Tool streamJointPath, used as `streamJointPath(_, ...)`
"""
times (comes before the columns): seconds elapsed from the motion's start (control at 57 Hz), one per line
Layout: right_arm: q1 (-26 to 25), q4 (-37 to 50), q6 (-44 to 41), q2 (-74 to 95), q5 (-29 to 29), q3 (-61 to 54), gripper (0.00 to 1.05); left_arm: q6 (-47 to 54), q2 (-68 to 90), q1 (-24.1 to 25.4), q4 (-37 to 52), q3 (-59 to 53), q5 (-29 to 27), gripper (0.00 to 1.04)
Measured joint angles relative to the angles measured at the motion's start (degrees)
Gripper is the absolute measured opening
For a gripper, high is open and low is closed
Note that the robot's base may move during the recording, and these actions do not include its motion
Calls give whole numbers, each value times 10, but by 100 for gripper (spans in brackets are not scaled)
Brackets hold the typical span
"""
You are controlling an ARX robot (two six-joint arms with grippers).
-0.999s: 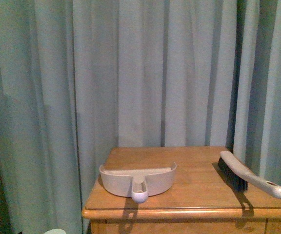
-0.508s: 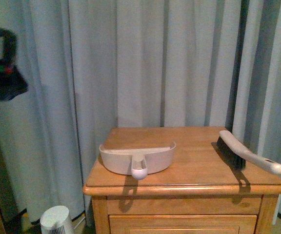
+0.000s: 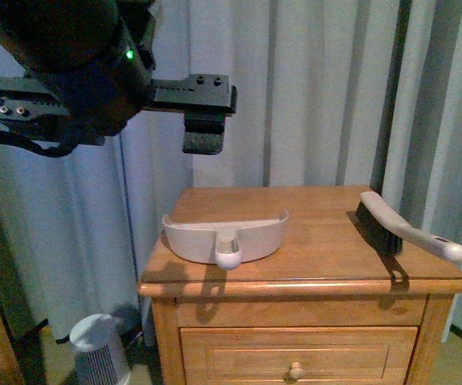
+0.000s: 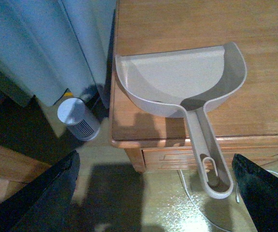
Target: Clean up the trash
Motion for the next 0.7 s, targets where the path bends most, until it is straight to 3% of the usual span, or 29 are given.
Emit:
streamJointPath(0.263, 0, 0, 0, 0, 0, 0, 97, -50, 100, -23, 6, 35, 5, 97)
streamJointPath(0.701, 0, 0, 0, 0, 0, 0, 97, -9, 174, -25, 30, 89, 26, 97)
